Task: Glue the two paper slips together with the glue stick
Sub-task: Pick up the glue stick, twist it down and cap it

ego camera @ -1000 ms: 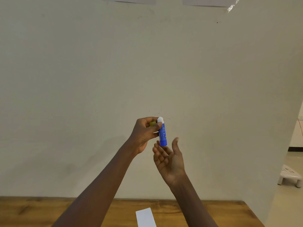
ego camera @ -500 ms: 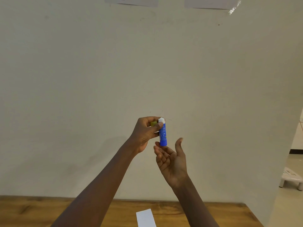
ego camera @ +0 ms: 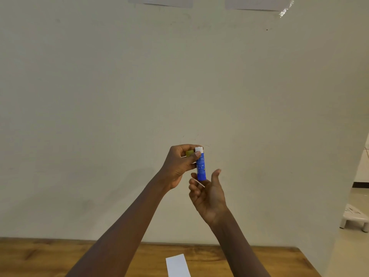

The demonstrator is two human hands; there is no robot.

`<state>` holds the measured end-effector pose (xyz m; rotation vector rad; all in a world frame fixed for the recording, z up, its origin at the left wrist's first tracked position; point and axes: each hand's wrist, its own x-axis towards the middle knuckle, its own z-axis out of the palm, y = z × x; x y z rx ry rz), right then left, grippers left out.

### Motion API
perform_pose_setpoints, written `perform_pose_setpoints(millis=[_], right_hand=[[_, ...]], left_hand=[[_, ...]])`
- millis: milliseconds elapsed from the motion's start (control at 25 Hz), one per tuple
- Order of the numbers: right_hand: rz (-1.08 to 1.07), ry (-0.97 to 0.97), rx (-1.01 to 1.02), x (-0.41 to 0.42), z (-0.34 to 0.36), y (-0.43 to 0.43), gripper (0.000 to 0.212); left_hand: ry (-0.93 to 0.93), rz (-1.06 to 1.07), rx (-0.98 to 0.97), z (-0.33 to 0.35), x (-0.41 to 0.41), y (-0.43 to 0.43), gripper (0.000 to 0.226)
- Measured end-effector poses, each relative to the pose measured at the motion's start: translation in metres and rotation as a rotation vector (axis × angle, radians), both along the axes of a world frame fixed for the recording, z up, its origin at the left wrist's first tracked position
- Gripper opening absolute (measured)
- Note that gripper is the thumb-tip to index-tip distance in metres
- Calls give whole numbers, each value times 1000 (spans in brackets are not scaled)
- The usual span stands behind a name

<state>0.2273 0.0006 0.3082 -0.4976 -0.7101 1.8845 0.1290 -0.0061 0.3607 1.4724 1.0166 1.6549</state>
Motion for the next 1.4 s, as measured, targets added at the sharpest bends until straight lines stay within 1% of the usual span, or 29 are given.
perform_pose_setpoints(millis=[40,120,200,280,320,400,480,560,640,680,760,840,920,1000,1040,1120,1240,1320,1400], right_hand=[[42,1,-19,1,1,-1,53],[37,81,-34,-1,-2,0,41],[-41,161,-13,-5,-3,-1,31],[-164,169,36,-8,-5,-1,19],[-236,143,66,-9,-6,-1,14],[-408,36,131,-11,-8,2,15],[-611,-143,215,-12,-7,4,19],[-788,-305,331,-13,-7,3,25],[-904,-387,436,-11,-8,3,25],[-931,-404,470,-9,-8,4,24],[-893,-351,477,-3,-7,5,22],[-759,-228,415,1,-7,4,22],[-657,-138,359,3,-10,1,21],[-620,-114,333,3,-13,-2,22],[-613,-112,331,3,-14,-2,22],[-615,-131,343,3,-14,-2,21],[-637,-225,386,1,-12,-2,20],[-648,-251,401,0,-11,-3,20],[-664,-259,398,0,-10,-4,21]], left_hand=[[-6,-2,-2,1,-1,0,20],[-11,-2,-4,2,0,0,18],[-9,27,0,1,4,-1,19],[-31,74,1,0,6,0,23],[-50,94,-5,-1,6,0,25],[-99,137,-23,-4,7,2,27],[-148,211,-49,-6,12,3,28],[-159,322,-75,-8,18,4,29],[-182,373,-106,-8,22,4,30],[-213,344,-128,-8,22,3,30],[-333,171,-180,-5,19,0,29],[-493,13,-189,-2,14,-2,28],[-642,-59,-157,1,9,-1,35],[-702,-103,-129,4,6,0,42],[-694,-114,-123,5,5,0,43],[-613,-106,-121,5,4,0,41],[-390,-49,-112,3,5,-1,35],[-242,2,-117,2,6,-1,34],[-157,28,-131,2,7,-1,35]])
